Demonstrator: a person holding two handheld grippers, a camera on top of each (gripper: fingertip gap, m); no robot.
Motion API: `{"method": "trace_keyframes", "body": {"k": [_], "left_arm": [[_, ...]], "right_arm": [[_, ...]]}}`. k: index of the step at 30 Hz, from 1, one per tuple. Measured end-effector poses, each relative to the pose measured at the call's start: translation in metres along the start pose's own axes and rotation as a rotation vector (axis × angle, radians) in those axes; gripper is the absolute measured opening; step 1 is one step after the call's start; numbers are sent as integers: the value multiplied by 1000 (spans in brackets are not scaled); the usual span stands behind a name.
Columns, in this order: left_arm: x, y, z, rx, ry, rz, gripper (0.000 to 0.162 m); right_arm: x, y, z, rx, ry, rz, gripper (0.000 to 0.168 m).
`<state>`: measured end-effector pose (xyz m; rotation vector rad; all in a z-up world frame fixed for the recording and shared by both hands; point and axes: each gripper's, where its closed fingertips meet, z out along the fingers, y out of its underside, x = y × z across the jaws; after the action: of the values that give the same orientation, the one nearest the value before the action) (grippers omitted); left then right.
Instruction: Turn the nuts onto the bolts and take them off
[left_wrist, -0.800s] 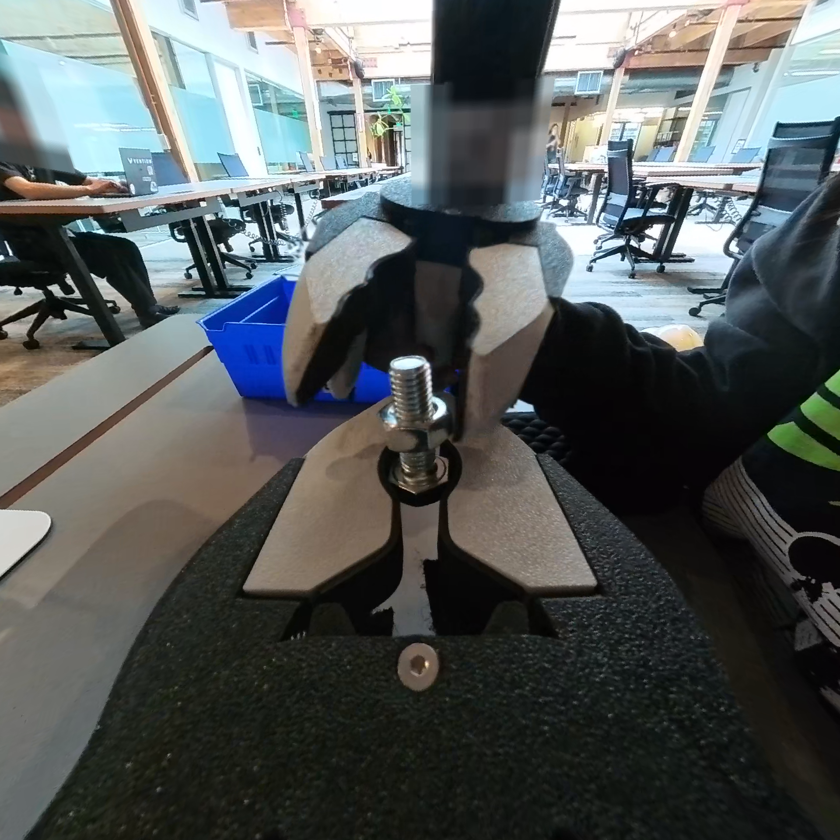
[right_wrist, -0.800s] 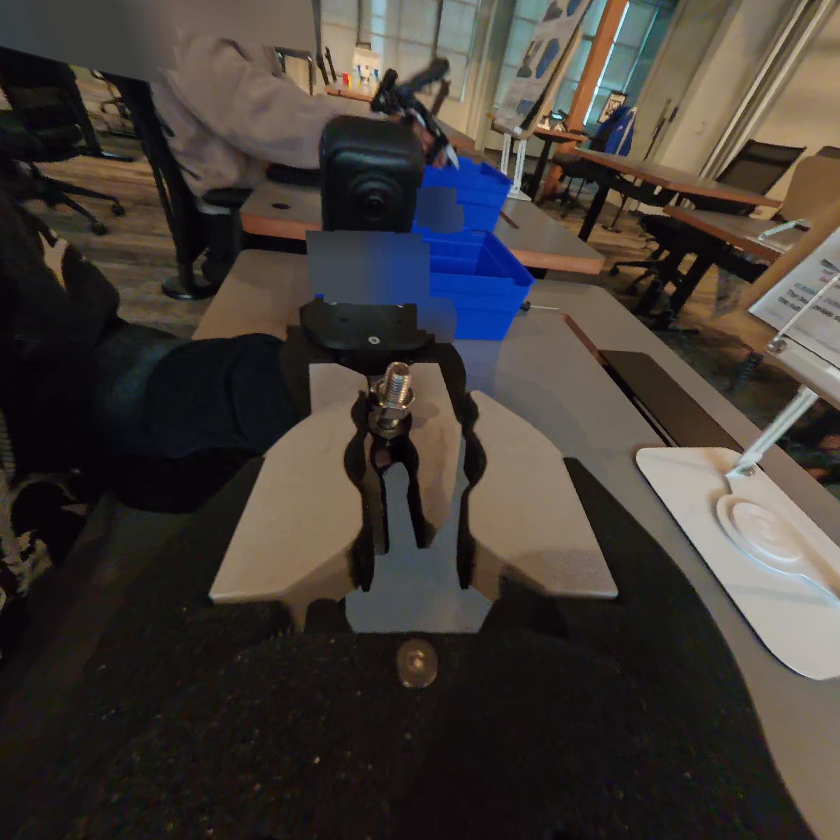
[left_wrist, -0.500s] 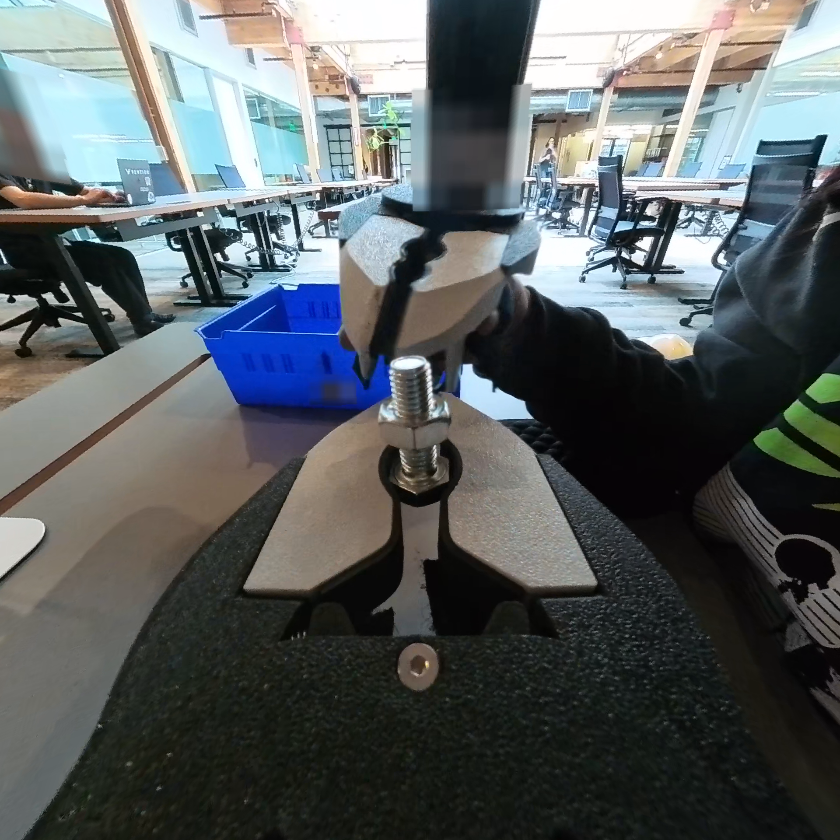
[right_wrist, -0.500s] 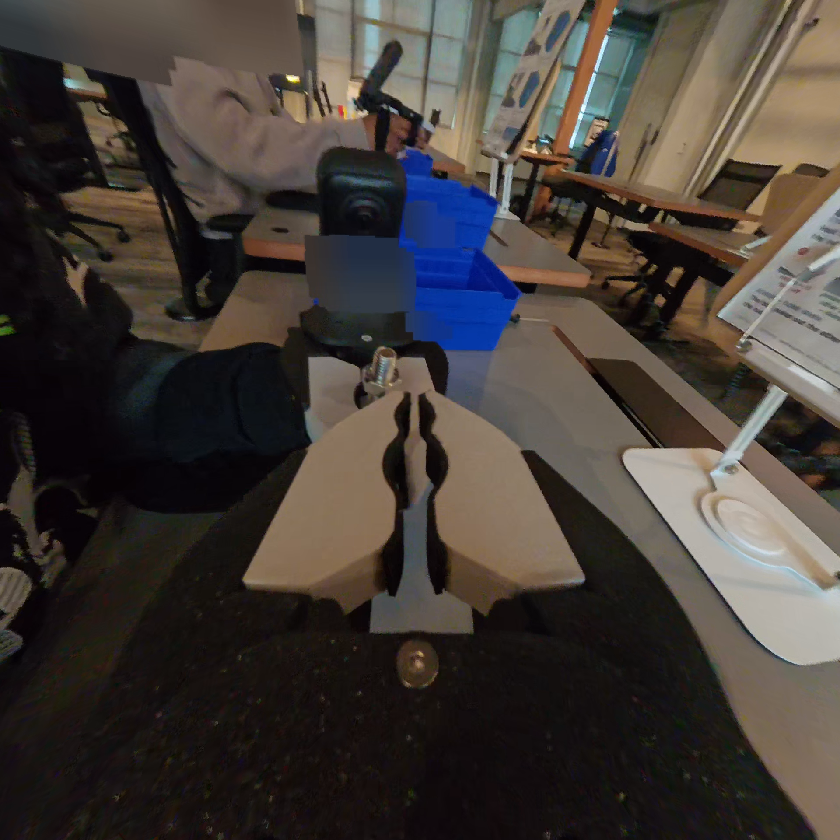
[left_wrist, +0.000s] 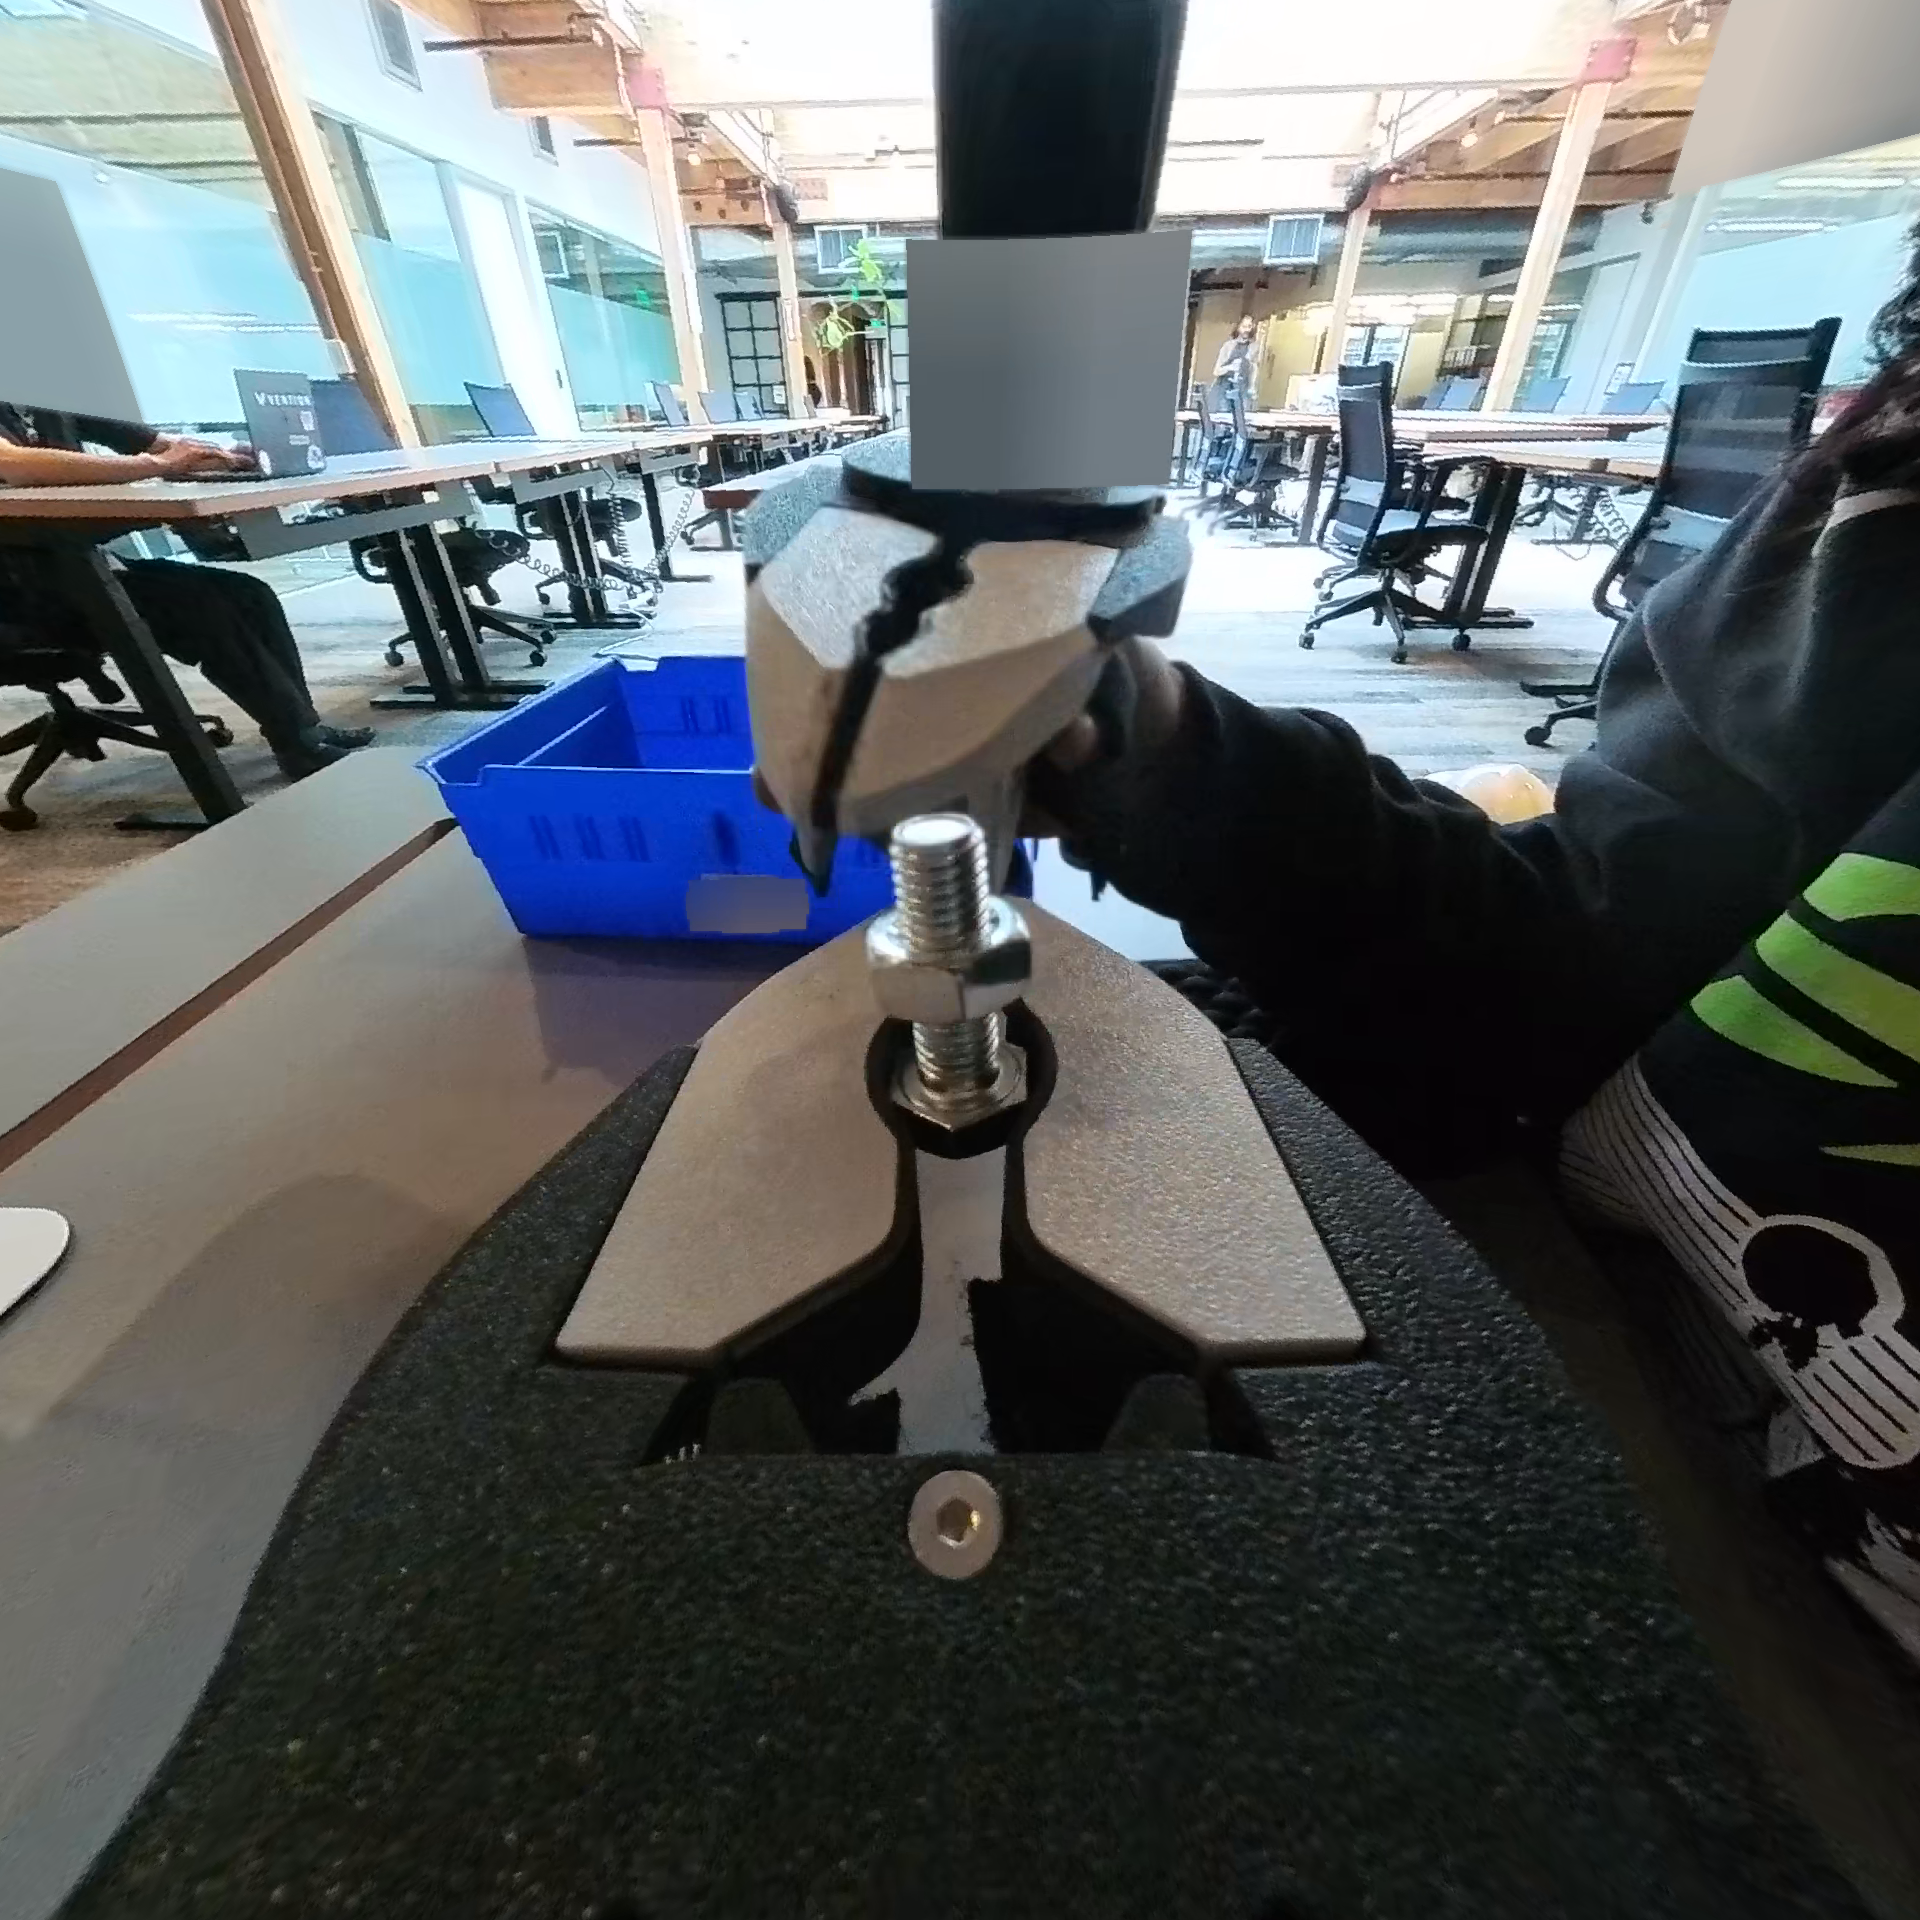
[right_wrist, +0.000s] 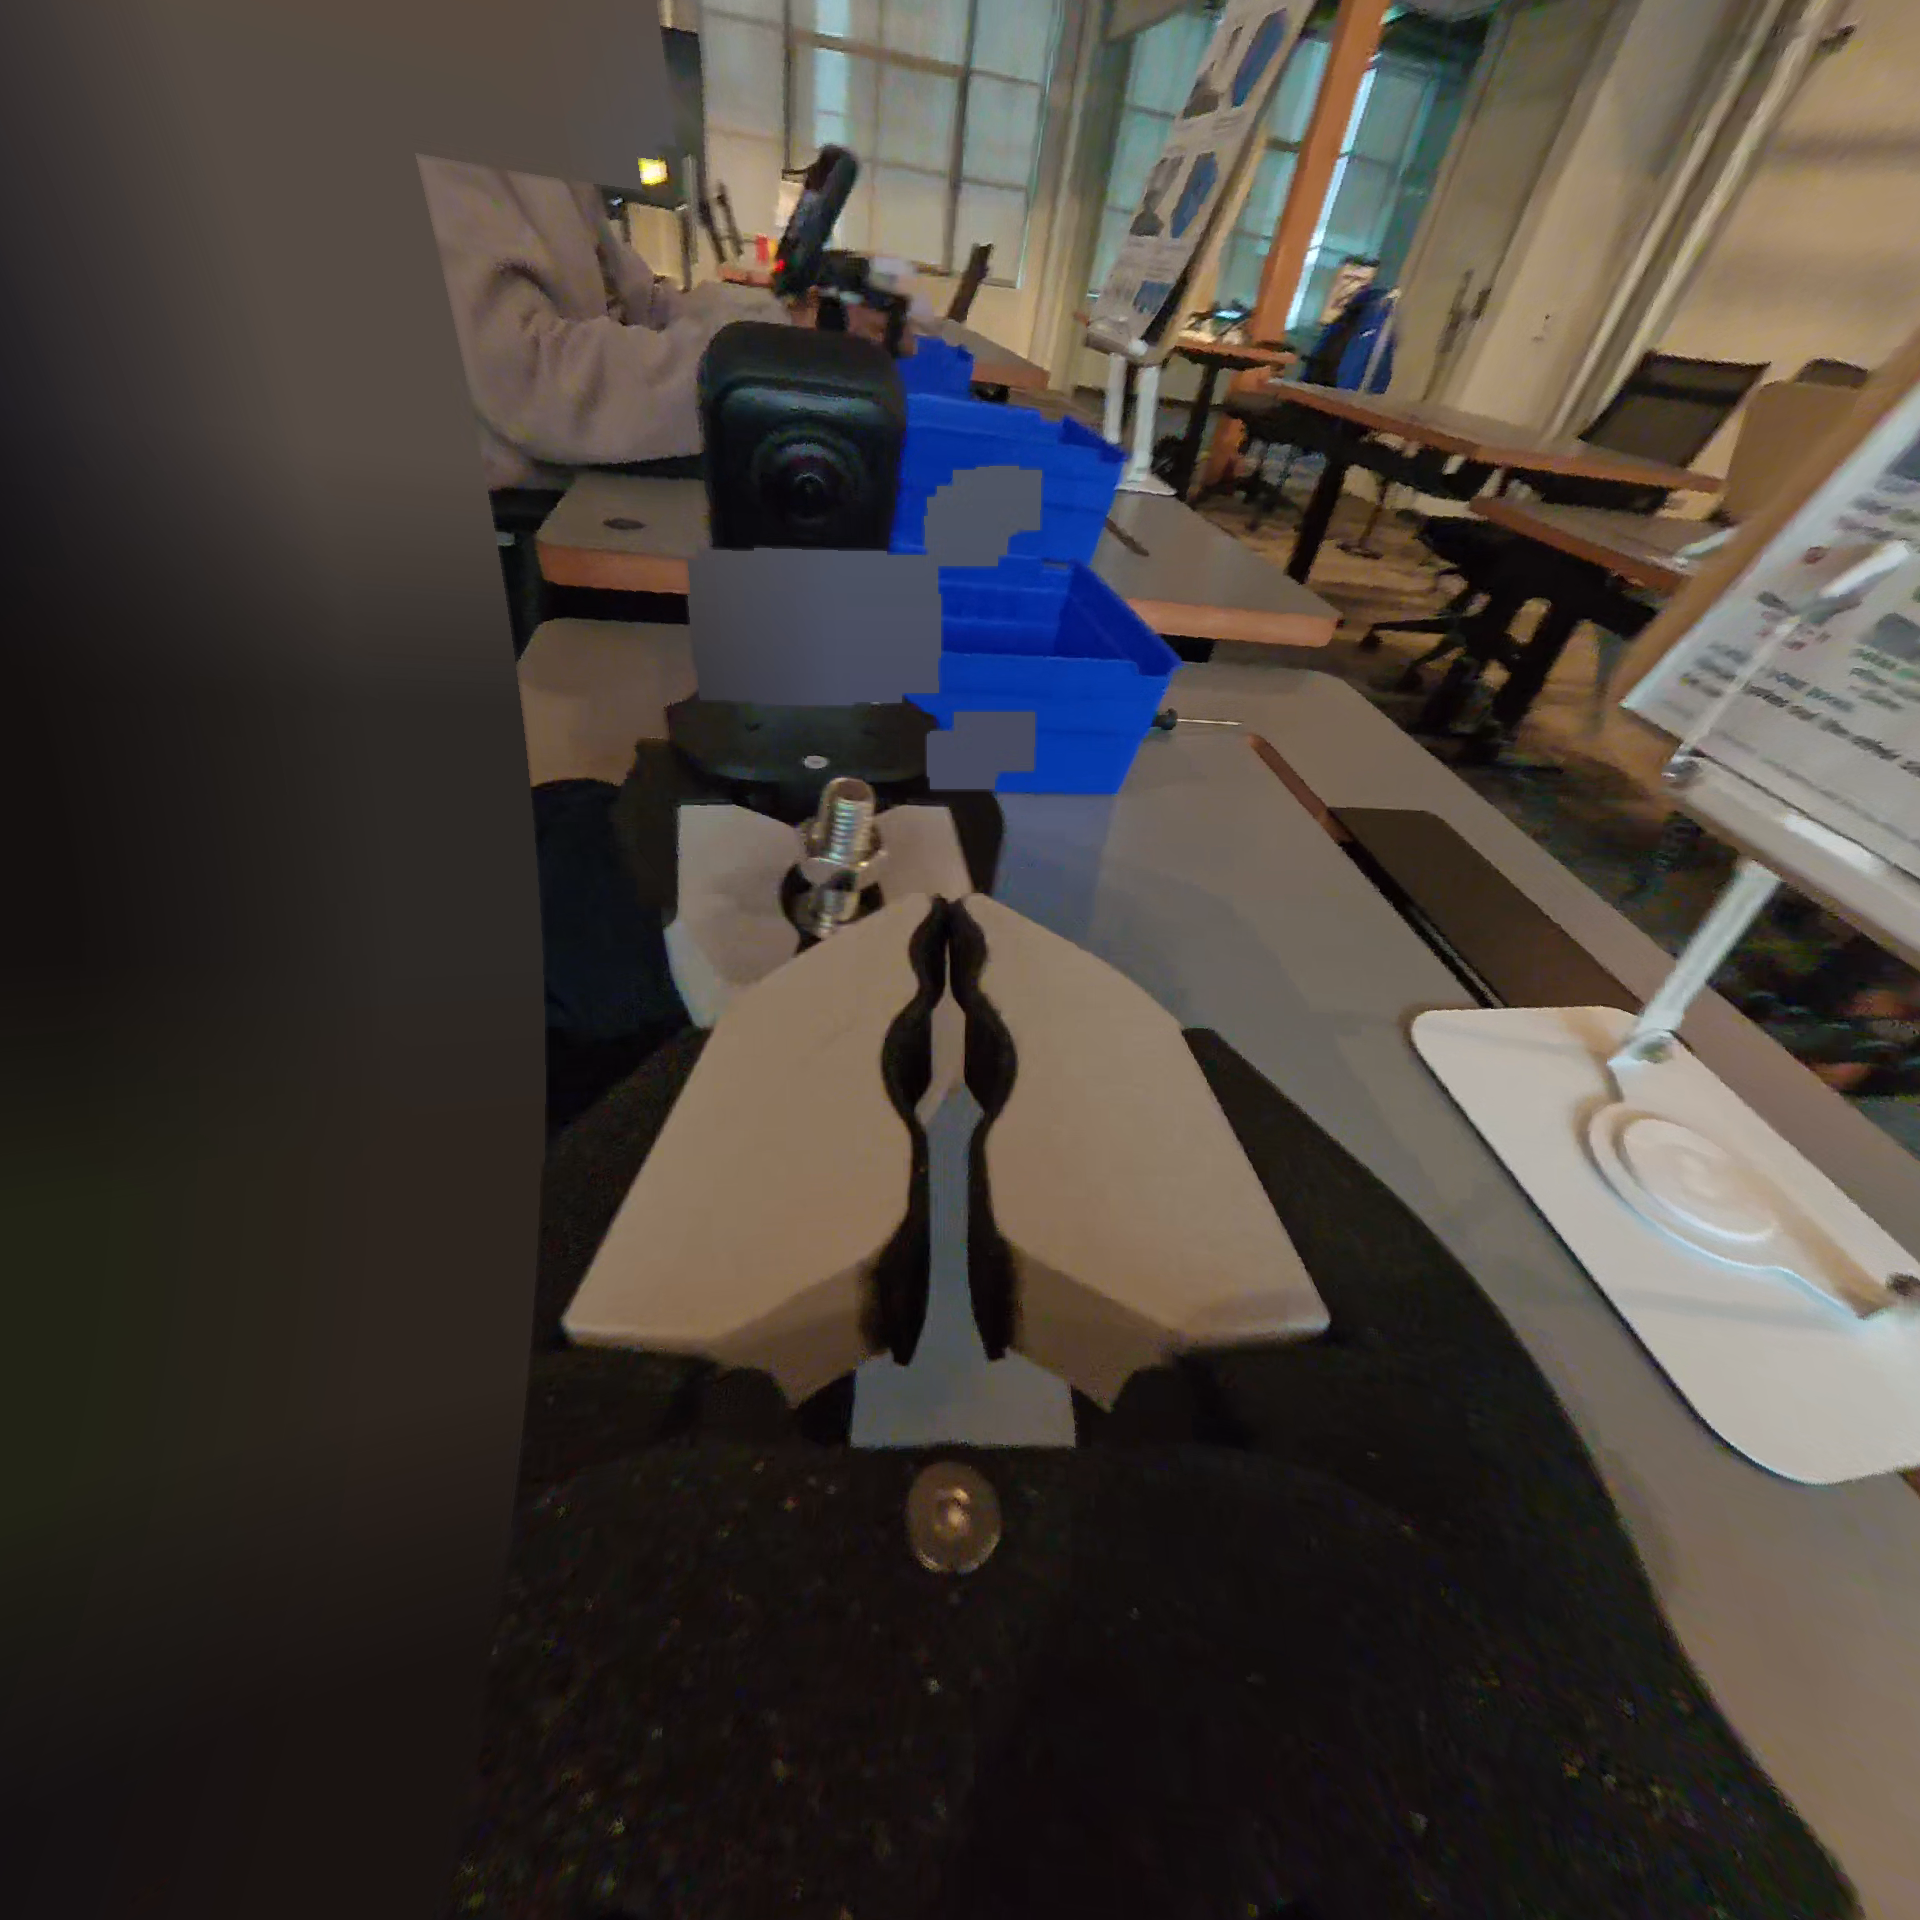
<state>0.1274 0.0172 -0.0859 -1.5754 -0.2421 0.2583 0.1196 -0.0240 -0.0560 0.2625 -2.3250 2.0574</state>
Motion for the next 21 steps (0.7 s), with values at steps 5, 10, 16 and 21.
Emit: {"method": "trace_keyframes", "body": {"k": [5, 10, 16, 21], "left_arm": [[0, 2, 1, -11, 0, -2, 9], [1, 5, 3, -27, -1, 6, 9], [1, 1, 0, -5, 9, 0, 9], [1, 0, -1, -1, 7, 1, 9]], "right_arm": [[-11, -7, 5, 38, -60, 28, 28], [-14, 3, 24, -50, -37, 48, 57], [-8, 6, 11, -61, -29, 41, 26], [0, -7, -6, 32, -2, 52, 0]]}}
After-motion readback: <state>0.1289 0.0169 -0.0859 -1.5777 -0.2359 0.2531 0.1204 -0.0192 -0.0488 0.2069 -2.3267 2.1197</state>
